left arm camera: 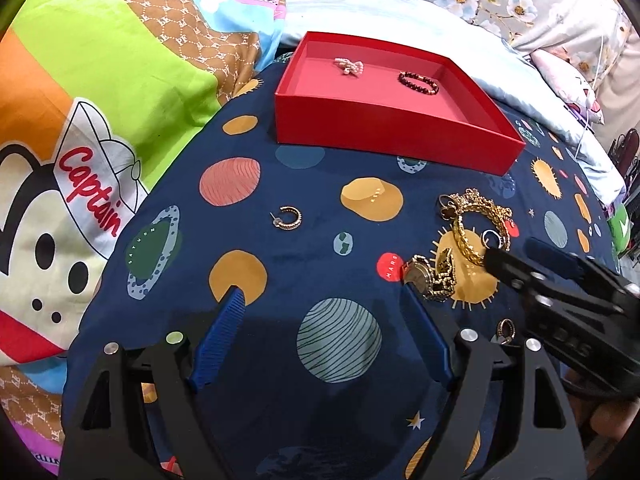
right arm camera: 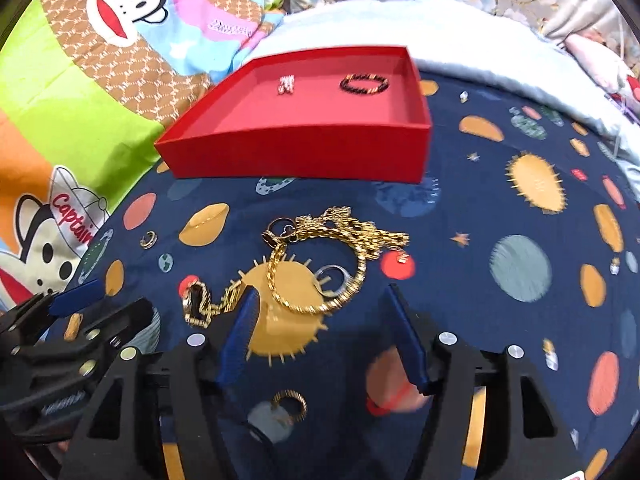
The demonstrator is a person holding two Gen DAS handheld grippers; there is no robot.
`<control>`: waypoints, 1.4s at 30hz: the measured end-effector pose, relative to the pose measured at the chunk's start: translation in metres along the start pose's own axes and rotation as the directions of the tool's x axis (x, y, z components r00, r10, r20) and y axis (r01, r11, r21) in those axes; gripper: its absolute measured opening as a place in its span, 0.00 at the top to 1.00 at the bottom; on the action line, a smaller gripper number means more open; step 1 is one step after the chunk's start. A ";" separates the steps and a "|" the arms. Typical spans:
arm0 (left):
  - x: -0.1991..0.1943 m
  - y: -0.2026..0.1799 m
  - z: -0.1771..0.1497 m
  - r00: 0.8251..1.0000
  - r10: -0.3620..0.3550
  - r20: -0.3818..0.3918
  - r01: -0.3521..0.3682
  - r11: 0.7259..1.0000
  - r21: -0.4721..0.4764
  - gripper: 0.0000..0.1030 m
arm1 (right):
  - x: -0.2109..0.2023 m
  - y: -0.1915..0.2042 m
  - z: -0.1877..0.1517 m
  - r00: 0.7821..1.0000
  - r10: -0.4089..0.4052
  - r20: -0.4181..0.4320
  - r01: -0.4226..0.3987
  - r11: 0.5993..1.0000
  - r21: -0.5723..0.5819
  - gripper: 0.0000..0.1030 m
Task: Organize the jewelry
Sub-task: 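Grasp the gold bangle with the right gripper while the left gripper grasps the gold pendant piece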
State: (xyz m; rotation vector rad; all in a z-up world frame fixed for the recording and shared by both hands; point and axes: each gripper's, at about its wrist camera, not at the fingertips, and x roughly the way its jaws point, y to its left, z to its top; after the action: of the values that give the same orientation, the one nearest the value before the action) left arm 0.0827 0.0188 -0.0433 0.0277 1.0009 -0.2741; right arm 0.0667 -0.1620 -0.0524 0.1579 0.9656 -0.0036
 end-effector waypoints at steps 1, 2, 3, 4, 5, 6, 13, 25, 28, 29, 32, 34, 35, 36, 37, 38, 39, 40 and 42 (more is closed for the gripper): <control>0.000 0.001 0.001 1.000 0.001 0.000 -0.001 1.000 -0.002 0.25 | 0.003 0.001 0.001 1.000 0.005 -0.005 -0.005 1.000 -0.001 0.39; 0.000 0.002 0.001 1.000 0.001 0.001 -0.001 1.000 -0.003 0.25 | 0.007 0.002 0.003 1.000 0.003 -0.005 -0.003 1.000 -0.004 0.39; 0.000 0.003 0.001 1.000 0.001 0.002 -0.001 1.000 -0.005 0.25 | 0.009 0.004 0.003 1.000 -0.006 -0.004 0.006 1.000 -0.010 0.39; 0.000 0.005 0.002 1.000 0.003 0.002 -0.002 1.000 -0.009 0.25 | 0.010 0.005 0.003 1.000 -0.014 0.002 0.014 1.000 -0.017 0.39; 0.001 0.006 0.003 1.000 0.002 0.000 -0.002 1.000 -0.013 0.25 | 0.012 0.006 0.004 1.000 -0.026 0.006 0.026 0.999 -0.027 0.40; 0.002 0.007 0.003 1.000 0.000 -0.002 0.000 1.000 -0.016 0.25 | 0.013 0.007 0.005 0.999 -0.038 0.009 0.038 0.999 -0.033 0.46; 0.005 -0.001 0.003 0.999 -0.035 -0.014 0.035 0.999 -0.018 0.25 | 0.002 -0.005 0.005 0.999 -0.025 0.028 0.025 1.000 0.010 0.46; 0.024 -0.042 0.007 0.996 -0.069 -0.050 0.069 0.998 0.006 0.26 | -0.040 -0.041 -0.014 0.997 -0.054 0.059 0.049 0.995 0.088 0.46; 0.025 -0.050 0.007 0.998 -0.057 -0.042 0.059 0.997 0.046 0.32 | -0.041 -0.047 -0.018 0.997 -0.052 0.052 0.046 0.994 0.103 0.46; 0.025 -0.051 0.006 0.998 -0.052 -0.039 0.054 0.997 0.058 0.36 | -0.041 -0.048 -0.018 0.997 -0.051 0.052 0.045 0.993 0.107 0.46; 0.026 -0.055 0.006 0.999 -0.033 -0.030 0.036 0.995 0.090 0.45 | -0.040 -0.050 -0.019 0.997 -0.047 0.053 0.041 0.993 0.114 0.46; 0.025 -0.057 0.006 0.999 -0.026 -0.025 0.029 0.994 0.104 0.56 | -0.040 -0.050 -0.019 0.998 -0.046 0.053 0.040 0.993 0.112 0.46; 0.025 -0.058 0.006 0.999 -0.028 -0.025 0.030 0.994 0.108 0.65 | -0.040 -0.050 -0.019 0.998 -0.045 0.053 0.039 0.993 0.112 0.46; 0.025 -0.058 0.007 0.999 -0.029 -0.027 0.032 0.993 0.110 0.72 | -0.040 -0.049 -0.018 0.998 -0.043 0.054 0.036 0.993 0.113 0.46; 0.025 -0.058 0.007 0.999 -0.036 -0.032 0.039 0.993 0.110 0.76 | -0.040 -0.049 -0.018 0.998 -0.042 0.054 0.036 0.993 0.113 0.46; 0.025 -0.057 0.008 0.998 -0.042 -0.036 0.045 0.993 0.108 0.81 | -0.040 -0.049 -0.018 0.998 -0.042 0.054 0.036 0.993 0.113 0.46; 0.025 -0.057 0.008 0.998 -0.045 -0.039 0.049 0.993 0.104 0.82 | -0.040 -0.048 -0.018 0.998 -0.041 0.055 0.035 0.993 0.111 0.46; 0.025 -0.056 0.009 0.998 -0.049 -0.042 0.054 0.993 0.103 0.82 | -0.040 -0.048 -0.018 0.998 -0.040 0.056 0.034 0.993 0.110 0.46; 0.024 -0.056 0.008 0.998 -0.049 -0.044 0.054 0.993 0.104 0.82 | -0.042 -0.046 -0.017 0.997 -0.039 0.059 0.033 0.994 0.106 0.46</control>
State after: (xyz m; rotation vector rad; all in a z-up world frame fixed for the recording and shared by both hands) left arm 0.0885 -0.0416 -0.0534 0.1039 1.0286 -0.3749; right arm 0.0253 -0.2078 -0.0337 0.2363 0.9075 -0.0921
